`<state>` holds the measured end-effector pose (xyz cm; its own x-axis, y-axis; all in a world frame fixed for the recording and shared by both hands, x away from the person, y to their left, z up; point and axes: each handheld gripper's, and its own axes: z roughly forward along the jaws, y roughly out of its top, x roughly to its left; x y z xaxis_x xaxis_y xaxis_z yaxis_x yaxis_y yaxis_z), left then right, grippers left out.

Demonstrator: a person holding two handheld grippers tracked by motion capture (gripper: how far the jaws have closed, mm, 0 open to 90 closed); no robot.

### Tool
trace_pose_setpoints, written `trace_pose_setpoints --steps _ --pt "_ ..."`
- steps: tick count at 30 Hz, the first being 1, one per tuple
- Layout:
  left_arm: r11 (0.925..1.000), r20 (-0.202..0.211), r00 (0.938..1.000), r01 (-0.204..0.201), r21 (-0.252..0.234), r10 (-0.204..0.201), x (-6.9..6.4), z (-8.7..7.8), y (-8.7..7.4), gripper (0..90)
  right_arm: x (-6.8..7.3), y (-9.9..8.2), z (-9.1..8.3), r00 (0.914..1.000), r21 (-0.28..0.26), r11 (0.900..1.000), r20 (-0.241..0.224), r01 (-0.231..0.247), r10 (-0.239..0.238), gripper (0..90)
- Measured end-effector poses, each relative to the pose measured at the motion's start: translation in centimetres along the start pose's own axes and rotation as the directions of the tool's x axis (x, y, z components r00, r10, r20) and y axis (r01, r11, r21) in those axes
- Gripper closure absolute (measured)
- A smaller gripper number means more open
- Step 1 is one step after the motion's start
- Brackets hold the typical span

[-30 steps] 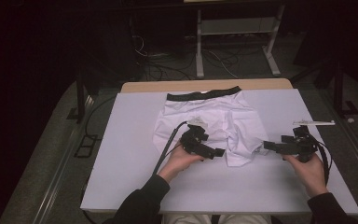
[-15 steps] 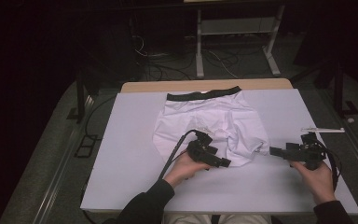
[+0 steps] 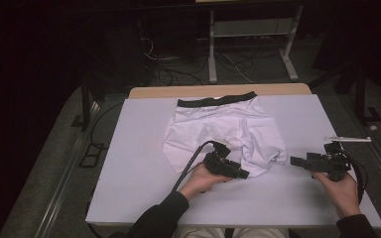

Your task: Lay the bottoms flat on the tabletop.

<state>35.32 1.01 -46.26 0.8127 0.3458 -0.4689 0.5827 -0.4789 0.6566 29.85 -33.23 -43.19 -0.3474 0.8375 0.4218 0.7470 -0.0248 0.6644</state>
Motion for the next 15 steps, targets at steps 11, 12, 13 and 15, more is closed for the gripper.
trace_pose_setpoints --steps 11,12,13,15 --pt "0.999 -0.049 0.9978 -0.045 0.005 0.045 -0.6 1.0 0.1 74.5 0.2 0.0 0.3 1.0 0.012 0.9999 -0.002 0.008 -0.008 11.7" --pt "0.9989 -0.057 0.9973 -0.046 0.004 0.047 -0.6 1.1 0.1 76.1 0.2 0.0 0.3 1.0 0.014 0.9999 -0.001 0.007 -0.007 12.3" --pt "0.9987 -0.069 0.9964 -0.05 0.004 0.05 -0.7 1.1 0.1 78.4 0.2 0.0 0.3 1.0 0.015 0.9999 -0.001 0.006 -0.006 12.9" --pt "0.9985 -0.087 0.9948 -0.053 0.007 0.054 -0.8 1.2 0.1 84.2 0.2 0.0 0.5 1.0 0.021 0.9998 0.002 0.003 -0.003 13.8"
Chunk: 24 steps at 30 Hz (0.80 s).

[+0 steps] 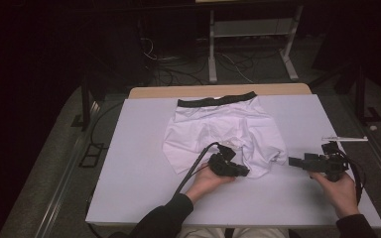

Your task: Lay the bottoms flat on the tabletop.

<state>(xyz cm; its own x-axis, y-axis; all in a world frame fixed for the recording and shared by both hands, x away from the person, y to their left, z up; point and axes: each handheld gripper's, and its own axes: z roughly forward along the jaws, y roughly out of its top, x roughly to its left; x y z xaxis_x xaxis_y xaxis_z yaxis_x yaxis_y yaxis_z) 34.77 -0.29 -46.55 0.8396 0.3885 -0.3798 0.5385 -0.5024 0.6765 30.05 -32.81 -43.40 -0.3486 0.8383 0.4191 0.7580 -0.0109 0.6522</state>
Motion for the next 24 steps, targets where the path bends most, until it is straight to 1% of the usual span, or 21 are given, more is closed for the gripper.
trace_pose_setpoints --steps 1,3,4,5,8,9,11,12,13,15,17,19,20,21,22,23,24 --pt "1.0 -0.007 1.0 -0.002 -0.004 0.002 0.0 0.1 0.0 88.3 0.0 0.0 0.2 1.0 0.009 1.0 0.003 -0.002 0.002 14.8" --pt "0.9999 -0.013 0.9999 -0.007 -0.009 0.007 -0.1 0.2 0.0 88.6 0.0 0.0 0.3 1.0 0.011 0.9999 0.004 -0.003 0.003 15.0" --pt "0.9999 -0.018 0.9998 -0.012 -0.011 0.012 -0.2 0.2 0.0 89.1 0.0 0.0 0.5 1.0 0.016 0.9999 0.006 -0.003 0.003 16.5" --pt "0.9997 -0.029 0.9993 -0.024 -0.011 0.023 -0.3 0.2 0.0 89.3 -0.1 0.1 0.6 1.0 0.019 0.9998 0.008 -0.005 0.004 18.2" --pt "0.9997 -0.043 0.9988 -0.023 -0.012 0.022 -0.5 0.0 0.0 89.6 -0.3 0.2 1.1 0.9999 0.038 0.9992 -0.002 -0.012 0.012 26.9" --pt "0.9996 -0.048 0.9984 -0.029 -0.008 0.028 -0.5 -0.1 0.0 89.6 -0.3 0.3 1.4 0.9999 0.046 0.9988 -0.006 -0.016 0.016 29.2" --pt "0.9995 -0.051 0.9985 -0.023 -0.021 0.022 -0.5 -0.5 -0.1 89.6 -0.4 0.3 1.8 0.9994 0.068 0.9973 -0.023 -0.025 0.027 33.3" --pt "0.9994 -0.053 0.9984 -0.02 -0.027 0.019 -0.5 -0.7 -0.1 89.6 -0.4 0.3 2.2 0.9991 0.09 0.9954 -0.023 -0.033 0.035 35.5" --pt "0.9993 -0.058 0.9981 -0.024 -0.03 0.022 -0.4 -1.0 0.0 89.6 -0.3 0.3 2.5 0.9992 0.108 0.9937 -0.02 -0.032 0.034 37.4" --pt "0.999 -0.058 0.9982 -0.015 -0.041 0.013 -0.3 -1.4 0.0 89.7 -0.2 0.4 2.9 0.9994 0.134 0.9905 -0.012 -0.029 0.031 41.9" --pt "0.9984 -0.06 0.9982 -0.005 -0.057 0.002 -0.1 -1.9 0.1 89.6 -0.1 0.5 3.3 0.9998 0.141 0.9899 -0.006 -0.016 0.017 47.1" --pt "0.9975 -0.064 0.9979 0.005 -0.071 -0.01 0.1 -2.3 0.1 89.6 0.0 1.0 3.8 0.9997 0.139 0.9901 -0.02 0.018 -0.015 55.7" --pt "0.9972 -0.064 0.9978 0.01 -0.075 -0.015 0.3 -2.5 0.1 89.6 0.2 1.6 4.2 0.9983 0.149 0.9872 -0.023 0.056 -0.053 69.7" --pt "0.9969 -0.067 0.9975 0.016 -0.077 -0.021 0.4 -2.6 0.1 89.6 0.2 1.6 4.2 0.9983 0.149 0.9872 -0.023 0.056 -0.053 69.7" --pt "0.9965 -0.07 0.9971 0.023 -0.08 -0.028 0.6 -2.8 0.0 89.7 0.2 1.7 4.2 0.9972 0.151 0.9859 -0.031 0.072 -0.069 75.0" --pt "0.996 -0.072 0.9967 0.031 -0.084 -0.037 0.7 -2.9 0.0 89.7 0.3 2.0 4.3 0.9956 0.147 0.9854 -0.05 0.085 -0.079 82.2" --pt "0.9958 -0.073 0.9965 0.034 -0.085 -0.04 0.8 -3.1 -0.1 89.6 0.5 2.1 4.2 0.9946 0.148 0.9847 -0.062 0.091 -0.083 86.3"
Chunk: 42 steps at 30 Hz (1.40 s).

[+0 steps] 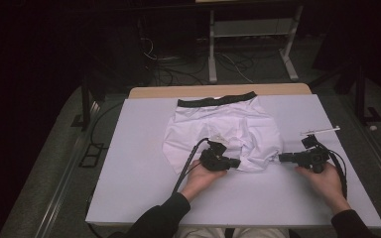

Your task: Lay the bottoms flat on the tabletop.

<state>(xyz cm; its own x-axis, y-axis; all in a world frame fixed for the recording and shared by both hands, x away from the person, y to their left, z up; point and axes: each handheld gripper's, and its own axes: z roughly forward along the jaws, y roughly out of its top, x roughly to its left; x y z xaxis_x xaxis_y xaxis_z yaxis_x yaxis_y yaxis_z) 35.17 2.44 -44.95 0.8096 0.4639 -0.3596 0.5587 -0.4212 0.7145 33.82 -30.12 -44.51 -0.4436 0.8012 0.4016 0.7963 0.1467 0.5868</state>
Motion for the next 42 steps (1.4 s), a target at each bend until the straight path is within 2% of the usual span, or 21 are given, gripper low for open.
trace_pose_setpoints --steps 1,3,8,9,10,15,17,18,20,21,22,25,27,31,32,34,38,40,42 --pt "1.0 0.001 1.0 0.007 -0.003 -0.007 0.1 -0.1 0.0 89.7 0.4 0.2 -0.4 0.9999 -0.007 0.9998 -0.002 0.016 -0.016 88.8" --pt "0.9998 0.005 0.9999 0.016 -0.008 -0.016 0.3 -0.4 0.0 89.6 0.5 0.2 -0.6 0.9998 -0.01 0.9998 -0.005 0.019 -0.019 88.8" --pt "0.9995 0.008 0.9996 0.028 -0.012 -0.028 0.4 -0.8 -0.1 89.7 1.1 0.6 -2.9 0.9991 -0.096 0.9951 -0.035 0.021 -0.025 89.2" --pt "0.9995 0.009 0.9995 0.029 -0.012 -0.029 0.4 -0.9 -0.1 89.7 1.1 0.6 -2.9 0.9991 -0.096 0.9951 -0.035 0.021 -0.025 89.2" --pt "0.9995 0.008 0.9995 0.029 -0.009 -0.029 0.4 -1.1 -0.1 89.6 1.3 1.0 -3.6 0.9982 -0.12 0.9926 -0.054 0.019 -0.026 89.2" --pt "0.9991 0.008 0.9992 0.039 -0.013 -0.039 0.5 -1.5 -0.1 89.6 1.4 2.4 -4.4 0.9971 -0.152 0.988 -0.066 0.029 -0.039 89.2" --pt "0.999 -0.001 0.9991 0.042 -0.012 -0.042 0.7 -1.4 -0.2 89.6 1.2 3.1 -4.0 0.9972 -0.153 0.9874 -0.057 0.04 -0.049 89.2" --pt "0.999 -0.006 0.999 0.044 -0.01 -0.044 0.8 -1.3 -0.2 89.6 1.0 3.7 -3.2 0.9979 -0.139 0.9887 -0.025 0.056 -0.06 89.2" --pt "0.9989 -0.015 0.9988 0.046 -0.004 -0.046 1.0 -1.1 -0.3 89.6 0.8 4.0 -2.9 0.9979 -0.13 0.9897 -0.013 0.061 -0.063 89.2" --pt "0.9986 -0.02 0.9984 0.053 -0.003 -0.053 1.1 -1.0 -0.4 89.6 0.1 4.4 -1.6 0.9988 -0.096 0.9942 0.01 0.048 -0.047 89.2" --pt "0.9985 -0.026 0.9982 0.054 0.0 -0.054 1.1 -0.9 -0.5 89.6 0.1 4.4 -1.6 0.9988 -0.096 0.9942 0.01 0.048 -0.047 89.2" --pt "0.9985 -0.031 0.9981 0.054 0.013 -0.053 1.3 -0.5 -0.7 89.6 -0.8 4.4 0.0 0.9988 -0.054 0.9982 0.044 0.027 -0.024 89.2" --pt "0.9982 -0.031 0.9978 0.058 0.016 -0.058 1.3 -0.2 -0.7 89.5 -1.2 4.4 0.8 0.9976 -0.04 0.9988 0.063 0.029 -0.026 89.1" --pt "0.998 -0.036 0.9976 0.059 0.023 -0.059 1.4 0.0 -0.8 89.5 -1.9 4.2 1.9 0.9985 -0.036 0.9991 0.052 0.02 -0.018 88.5" --pt "0.998 -0.036 0.9977 0.059 0.023 -0.058 1.5 0.0 -0.8 89.5 -2.0 4.1 2.1 0.9983 -0.035 0.9992 0.057 0.018 -0.016 84.8" --pt "0.998 -0.037 0.9975 0.061 0.014 -0.06 1.5 -0.2 -0.8 89.5 -2.1 3.9 1.8 0.997 -0.055 0.9984 0.077 0.012 -0.007 78.0" --pt "0.9975 -0.032 0.9969 0.071 0.003 -0.071 1.7 -0.4 -0.7 89.4 -2.5 3.0 0.2 0.9988 -0.111 0.9931 0.024 -0.039 0.042 67.7" --pt "0.9974 -0.032 0.9969 0.072 0.003 -0.072 1.7 -0.5 -0.7 89.5 -2.5 2.2 -0.4 0.9987 -0.113 0.9925 0.017 -0.046 0.048 63.9" --pt "0.9972 -0.033 0.9967 0.075 0.001 -0.075 1.7 -0.5 -0.7 89.4 -2.4 1.5 -0.8 0.9991 -0.103 0.9941 0.022 -0.034 0.036 61.0"
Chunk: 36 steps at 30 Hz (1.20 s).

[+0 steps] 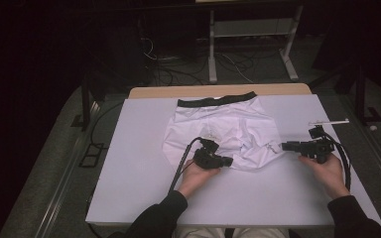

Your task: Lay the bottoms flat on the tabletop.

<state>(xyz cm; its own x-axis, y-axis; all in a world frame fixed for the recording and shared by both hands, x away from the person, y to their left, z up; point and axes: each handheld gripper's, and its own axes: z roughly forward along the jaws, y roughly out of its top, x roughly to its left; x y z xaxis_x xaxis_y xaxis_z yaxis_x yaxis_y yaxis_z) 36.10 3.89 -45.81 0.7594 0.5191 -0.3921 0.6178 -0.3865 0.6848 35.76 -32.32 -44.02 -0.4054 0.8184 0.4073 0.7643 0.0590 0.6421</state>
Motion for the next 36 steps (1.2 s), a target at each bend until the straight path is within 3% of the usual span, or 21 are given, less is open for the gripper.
trace_pose_setpoints --steps 5,12,15,19,21,30,36 --pt "1.0 -0.001 1.0 0.002 0.002 -0.002 0.1 0.1 0.0 89.4 -0.5 -1.2 -0.6 0.9998 0.023 0.9997 -0.015 0.01 -0.009 59.8" --pt "1.0 0.008 0.9999 0.009 0.002 -0.009 0.3 0.1 0.0 89.3 -0.3 -1.0 1.0 0.9978 0.068 0.9958 -0.029 0.062 -0.06 57.5" --pt "0.9999 0.008 0.9999 0.013 0.004 -0.013 0.4 0.1 0.0 89.3 -0.4 -1.0 1.6 0.9967 0.072 0.9947 -0.042 0.073 -0.07 64.0" --pt "0.9999 0.01 0.9998 0.015 0.002 -0.015 0.3 0.2 -0.1 89.3 -0.7 -1.0 1.8 0.9972 0.092 0.9949 -0.065 0.042 -0.036 81.3" --pt "0.9999 0.01 0.9998 0.017 0.003 -0.017 0.3 0.3 -0.1 89.3 -0.7 -1.0 1.7 0.9969 0.105 0.9939 -0.075 0.034 -0.026 85.4" --pt "0.9997 0.015 0.9997 0.021 -0.011 -0.021 0.2 -0.1 0.1 89.4 -0.5 -1.1 0.3 0.9921 0.089 0.996 -0.124 -0.009 0.02 86.7" --pt "0.9994 0.041 0.999 0.021 -0.027 -0.02 -0.4 -0.7 0.2 89.4 -0.1 -1.2 -1.3 0.988 0.057 0.9974 -0.146 -0.043 0.051 86.8"
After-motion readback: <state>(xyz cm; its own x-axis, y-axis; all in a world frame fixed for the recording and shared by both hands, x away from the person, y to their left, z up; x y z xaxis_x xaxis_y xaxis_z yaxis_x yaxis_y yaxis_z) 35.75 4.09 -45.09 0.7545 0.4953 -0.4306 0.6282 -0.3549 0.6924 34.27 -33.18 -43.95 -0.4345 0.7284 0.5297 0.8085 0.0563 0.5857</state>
